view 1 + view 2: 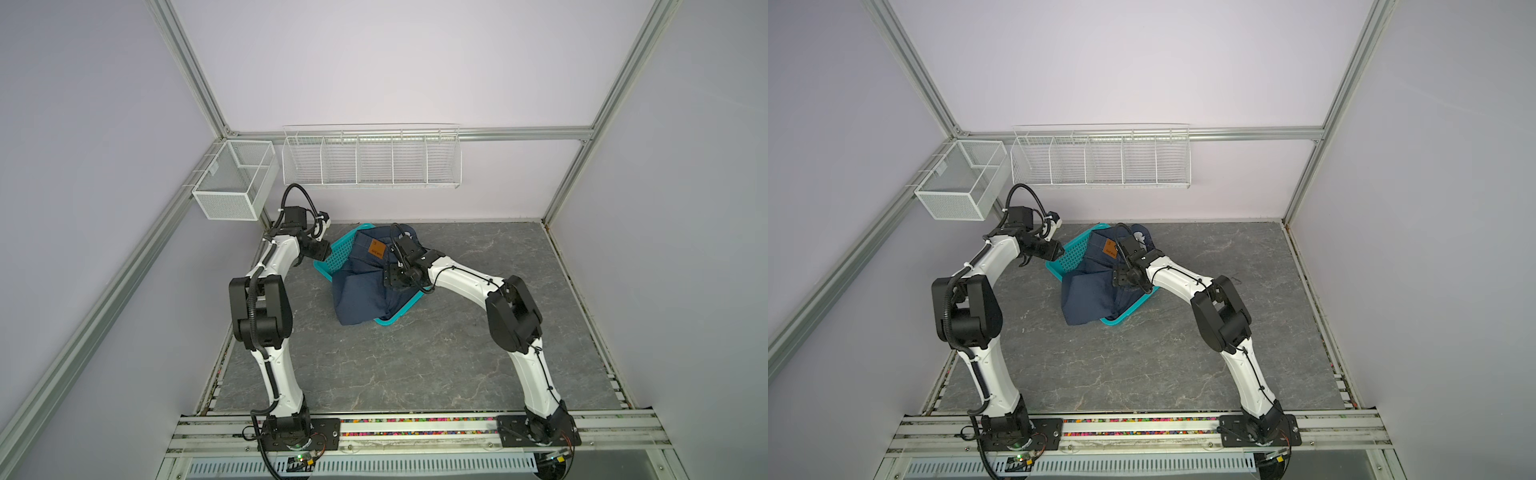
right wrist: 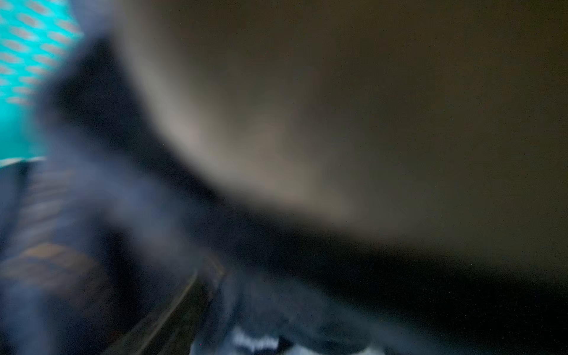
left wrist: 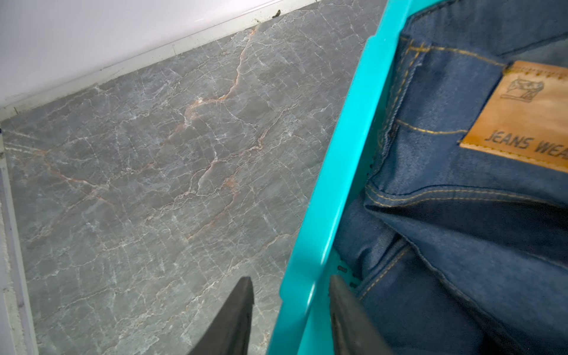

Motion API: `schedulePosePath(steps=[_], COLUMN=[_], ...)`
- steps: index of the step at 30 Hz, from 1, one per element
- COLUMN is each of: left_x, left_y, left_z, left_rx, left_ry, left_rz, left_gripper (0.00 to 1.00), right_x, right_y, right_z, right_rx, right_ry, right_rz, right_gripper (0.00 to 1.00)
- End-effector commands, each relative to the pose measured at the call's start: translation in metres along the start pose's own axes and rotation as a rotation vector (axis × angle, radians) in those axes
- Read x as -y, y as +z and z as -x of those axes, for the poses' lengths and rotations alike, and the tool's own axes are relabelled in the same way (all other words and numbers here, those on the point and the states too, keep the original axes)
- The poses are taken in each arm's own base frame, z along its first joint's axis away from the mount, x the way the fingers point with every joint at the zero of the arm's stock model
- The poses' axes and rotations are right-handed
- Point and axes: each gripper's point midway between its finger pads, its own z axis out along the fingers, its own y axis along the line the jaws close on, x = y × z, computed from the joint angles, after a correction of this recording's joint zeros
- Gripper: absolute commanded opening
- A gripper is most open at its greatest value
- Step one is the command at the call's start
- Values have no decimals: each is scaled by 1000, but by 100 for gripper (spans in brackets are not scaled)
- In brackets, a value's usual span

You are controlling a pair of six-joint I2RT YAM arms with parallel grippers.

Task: Fold and stack the trousers
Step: 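Grasp the jeans waistband with the right gripper while the left gripper reaches the basket rim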

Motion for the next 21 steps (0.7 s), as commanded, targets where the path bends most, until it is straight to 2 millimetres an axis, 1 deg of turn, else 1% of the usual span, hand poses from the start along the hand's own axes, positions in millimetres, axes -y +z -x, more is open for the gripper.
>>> schedulePosePath(steps=[1,3,8,10,11,14,16,17,19,21], left_x=[5,5,10,10,10,7,3,1,0,-2], left_y=[7,8,8,9,9,9,10,10,11,15], left_z=[2,3,1,-1,-1,0,0,0,0,-2], left_rx=[-9,-8,-6,-11,-12,-7,-13,-16,-17,-23], left_ry=[19,8,-6,-6,-6,-14,-29,-34,-40,-54], left_rz=[-31,-37,-61,-60,-57,-43,-25,-16,-11,-5], left_gripper=[29,24,20,19,19,19,19,19,19,19], right_x=[9,7,-1,-8,-10,-20,-25,-29,-34,-37], right_y=[15,23,41,47,51,52,43,35,18,-2], right_z=[-14,-13,-12,-12,-13,-10,-2,6,20,35], right_rx=[-52,-54,-52,-50,-51,-33,0,23,71,104], right_ry=[47,50,46,31,28,3,-25,-41,-56,-61], right_rz=[-67,-68,-53,-37,-27,31,58,78,117,154], right_gripper=[88,88,88,96,97,70,50,43,31,23])
